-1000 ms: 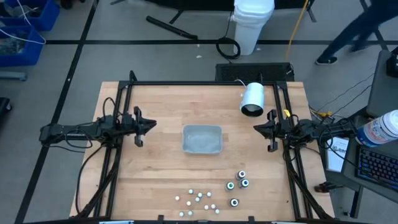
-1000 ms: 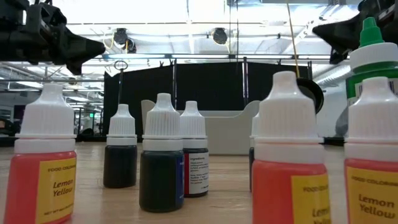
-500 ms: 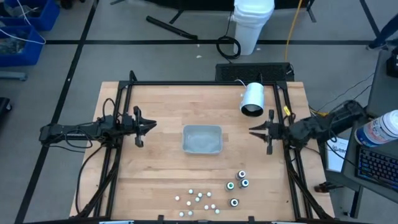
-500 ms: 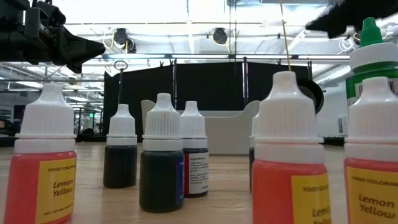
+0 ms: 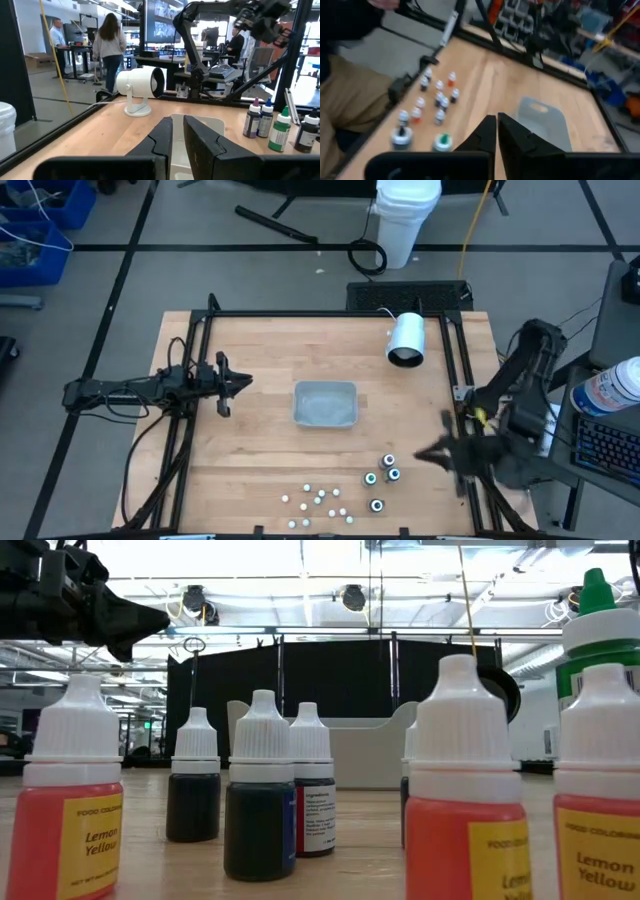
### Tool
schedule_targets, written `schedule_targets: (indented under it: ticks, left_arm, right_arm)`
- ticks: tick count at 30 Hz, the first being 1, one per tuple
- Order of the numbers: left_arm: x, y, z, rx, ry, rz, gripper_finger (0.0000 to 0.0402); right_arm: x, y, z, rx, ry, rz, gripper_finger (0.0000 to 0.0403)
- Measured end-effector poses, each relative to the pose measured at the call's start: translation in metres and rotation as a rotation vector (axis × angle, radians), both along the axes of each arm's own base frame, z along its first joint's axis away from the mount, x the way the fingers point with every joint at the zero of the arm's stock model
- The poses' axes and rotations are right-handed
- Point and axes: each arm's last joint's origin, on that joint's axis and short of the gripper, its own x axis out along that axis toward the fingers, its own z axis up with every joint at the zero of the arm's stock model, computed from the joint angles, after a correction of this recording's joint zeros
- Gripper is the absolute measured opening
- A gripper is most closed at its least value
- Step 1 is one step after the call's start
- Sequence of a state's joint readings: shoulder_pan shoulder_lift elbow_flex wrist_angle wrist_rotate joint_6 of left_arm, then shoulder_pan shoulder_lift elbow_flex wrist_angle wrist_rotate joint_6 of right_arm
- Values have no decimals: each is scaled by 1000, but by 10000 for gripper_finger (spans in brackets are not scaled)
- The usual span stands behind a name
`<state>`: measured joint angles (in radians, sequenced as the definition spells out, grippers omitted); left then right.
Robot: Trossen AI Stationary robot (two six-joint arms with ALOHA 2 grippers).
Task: Pick & Place food coloring
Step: Put the big blue food coloring bottle into the gray bin
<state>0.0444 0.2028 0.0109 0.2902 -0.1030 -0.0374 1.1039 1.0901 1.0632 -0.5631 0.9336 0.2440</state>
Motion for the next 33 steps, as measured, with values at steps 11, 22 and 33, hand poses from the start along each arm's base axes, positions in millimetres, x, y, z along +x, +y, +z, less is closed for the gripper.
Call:
schedule_targets:
  ticks: [11, 22, 33]
  left_arm:
    - [0, 0, 0, -14, -7, 1, 51]
    - [0, 0, 3, -6, -31, 3, 51]
    - [0, 0, 3, 55, -21, 11, 51]
  right_arm:
    - [-19, 40, -61, -21, -157, -136, 1]
    - [-5, 46, -134, -24, -261, -260, 1]
    - [-18, 58, -147, 111, -261, -195, 21]
